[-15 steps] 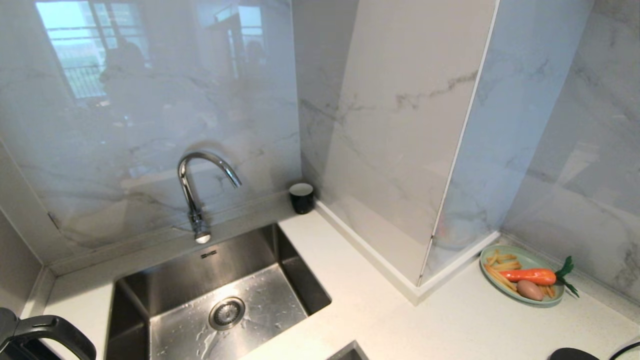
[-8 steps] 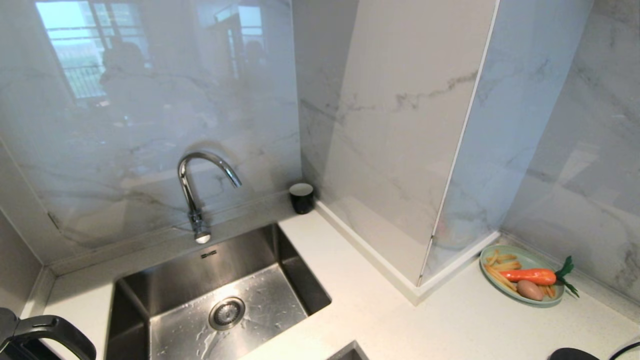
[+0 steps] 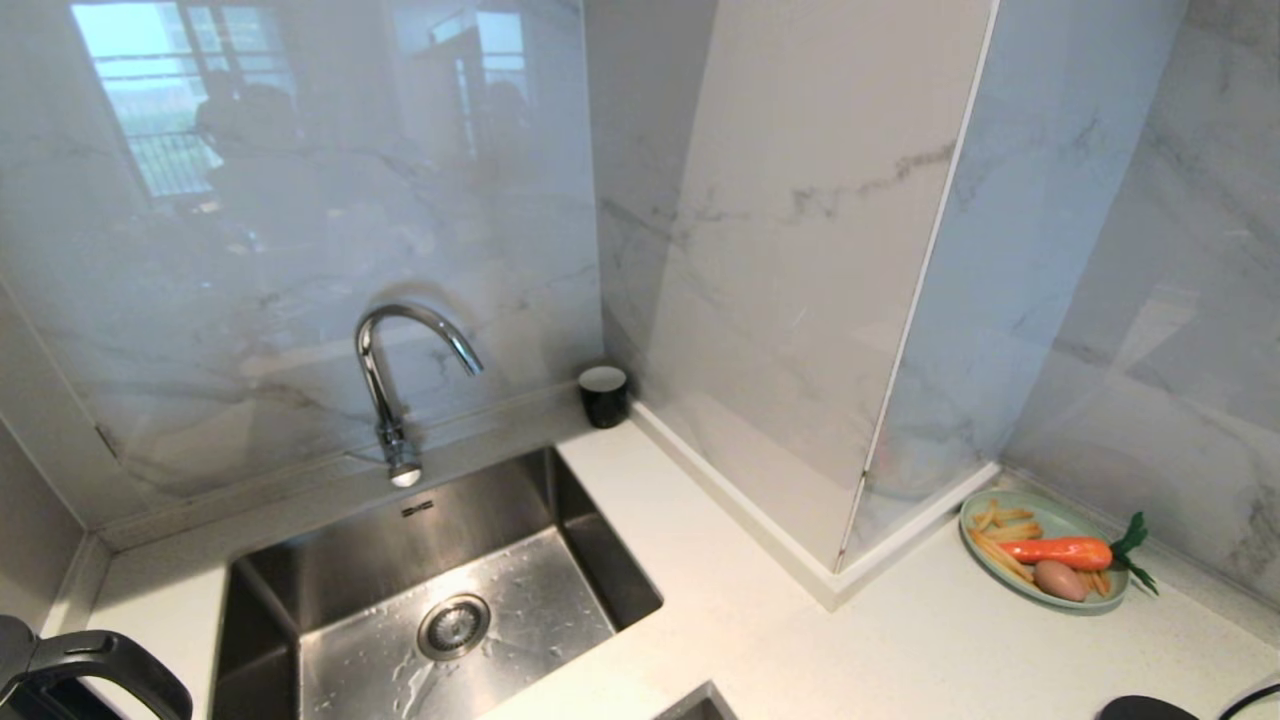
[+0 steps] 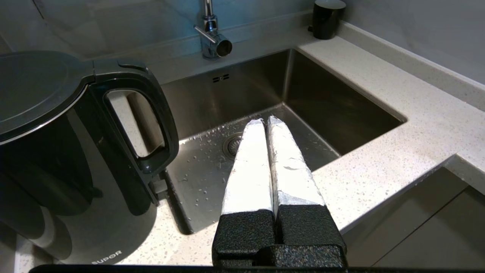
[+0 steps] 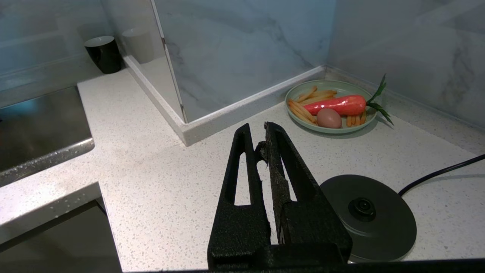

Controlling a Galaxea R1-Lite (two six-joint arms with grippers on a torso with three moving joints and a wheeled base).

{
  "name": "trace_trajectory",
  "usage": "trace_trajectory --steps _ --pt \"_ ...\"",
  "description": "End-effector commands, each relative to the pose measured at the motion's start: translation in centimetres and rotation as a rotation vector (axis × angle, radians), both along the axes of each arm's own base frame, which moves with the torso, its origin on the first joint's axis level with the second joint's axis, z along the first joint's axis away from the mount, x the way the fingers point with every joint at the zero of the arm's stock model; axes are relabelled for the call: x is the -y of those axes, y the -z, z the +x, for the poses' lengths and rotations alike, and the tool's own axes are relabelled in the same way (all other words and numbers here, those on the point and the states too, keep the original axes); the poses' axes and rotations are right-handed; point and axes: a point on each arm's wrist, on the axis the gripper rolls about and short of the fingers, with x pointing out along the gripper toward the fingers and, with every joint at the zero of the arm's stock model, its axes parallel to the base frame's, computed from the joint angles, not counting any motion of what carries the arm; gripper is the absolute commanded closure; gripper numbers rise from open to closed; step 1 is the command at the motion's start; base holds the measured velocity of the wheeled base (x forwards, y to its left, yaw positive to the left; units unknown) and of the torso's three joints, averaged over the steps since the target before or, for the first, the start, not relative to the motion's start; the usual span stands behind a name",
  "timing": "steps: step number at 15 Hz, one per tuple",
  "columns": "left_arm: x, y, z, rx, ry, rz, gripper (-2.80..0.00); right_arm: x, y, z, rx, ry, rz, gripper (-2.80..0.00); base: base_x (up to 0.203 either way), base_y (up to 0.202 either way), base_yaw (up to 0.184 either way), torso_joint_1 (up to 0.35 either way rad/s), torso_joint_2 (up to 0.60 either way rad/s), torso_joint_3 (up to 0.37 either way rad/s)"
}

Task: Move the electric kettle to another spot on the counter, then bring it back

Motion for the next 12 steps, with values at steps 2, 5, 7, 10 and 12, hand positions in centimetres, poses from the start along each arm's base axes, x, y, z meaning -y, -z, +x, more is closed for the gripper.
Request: trace_trajectory --steps 2,5,7,10,12 --pt "0.00 0.00 0.00 0.000 -0.001 0.000 0.00 0.00 -0.01 0.00 0.001 0.000 0.000 0.00 0.000 0.000 0.000 0.000 0.00 0.000" --pt "0.00 0.00 0.00 0.000 -0.001 0.000 0.00 0.00 -0.01 0.00 0.002 0.000 0.000 0.00 0.000 0.000 0.000 0.000 0.00 0.000" --pt "0.00 0.00 0.00 0.000 -0.001 0.000 0.00 0.00 -0.01 0.00 0.002 0.000 0.000 0.00 0.000 0.000 0.000 0.000 0.00 0.000" --pt "0.00 0.00 0.00 0.000 -0.001 0.000 0.00 0.00 0.00 0.00 0.000 0.000 0.000 0.00 0.000 0.000 0.000 0.000 0.00 0.000" --pt "0.00 0.00 0.00 0.000 -0.001 0.000 0.00 0.00 0.00 0.00 0.000 0.000 0.000 0.00 0.000 0.000 0.000 0.000 0.00 0.000"
